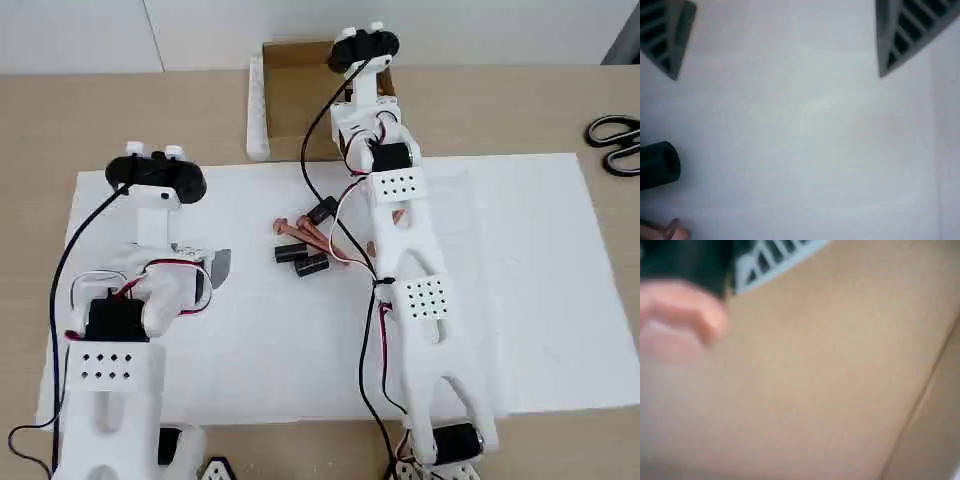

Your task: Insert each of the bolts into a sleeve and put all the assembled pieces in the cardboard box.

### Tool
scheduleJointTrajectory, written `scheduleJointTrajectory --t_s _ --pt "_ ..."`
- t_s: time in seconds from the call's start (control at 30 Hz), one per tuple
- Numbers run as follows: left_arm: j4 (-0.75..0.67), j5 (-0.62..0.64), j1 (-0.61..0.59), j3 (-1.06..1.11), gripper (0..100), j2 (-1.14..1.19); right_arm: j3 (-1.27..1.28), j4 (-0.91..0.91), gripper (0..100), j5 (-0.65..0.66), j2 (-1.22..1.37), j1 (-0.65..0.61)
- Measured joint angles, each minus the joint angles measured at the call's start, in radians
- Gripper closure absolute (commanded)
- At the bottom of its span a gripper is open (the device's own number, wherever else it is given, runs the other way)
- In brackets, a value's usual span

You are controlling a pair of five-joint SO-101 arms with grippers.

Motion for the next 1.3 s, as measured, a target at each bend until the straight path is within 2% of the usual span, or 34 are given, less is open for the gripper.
scheduleJointTrajectory --t_s 0.43,0.57,0.8,1.03,1.3 --pt "0.000 0.000 0.000 0.000 76 0.000 -0.028 0.043 74.0 0.000 -0.021 0.000" --pt "0.000 0.000 0.000 0.000 76 0.000 -0.028 0.190 75.8 0.000 -0.160 0.000" --pt "-0.008 0.000 0.000 0.044 76 0.000 -0.029 0.566 76.8 0.000 -0.468 -0.009" --pt "-0.144 0.023 0.000 0.153 76 0.000 -0.043 0.884 76.8 0.000 -0.706 -0.057" --pt "-0.321 0.213 0.000 0.279 76 0.000 -0.008 0.936 76.8 0.000 -0.801 -0.063"
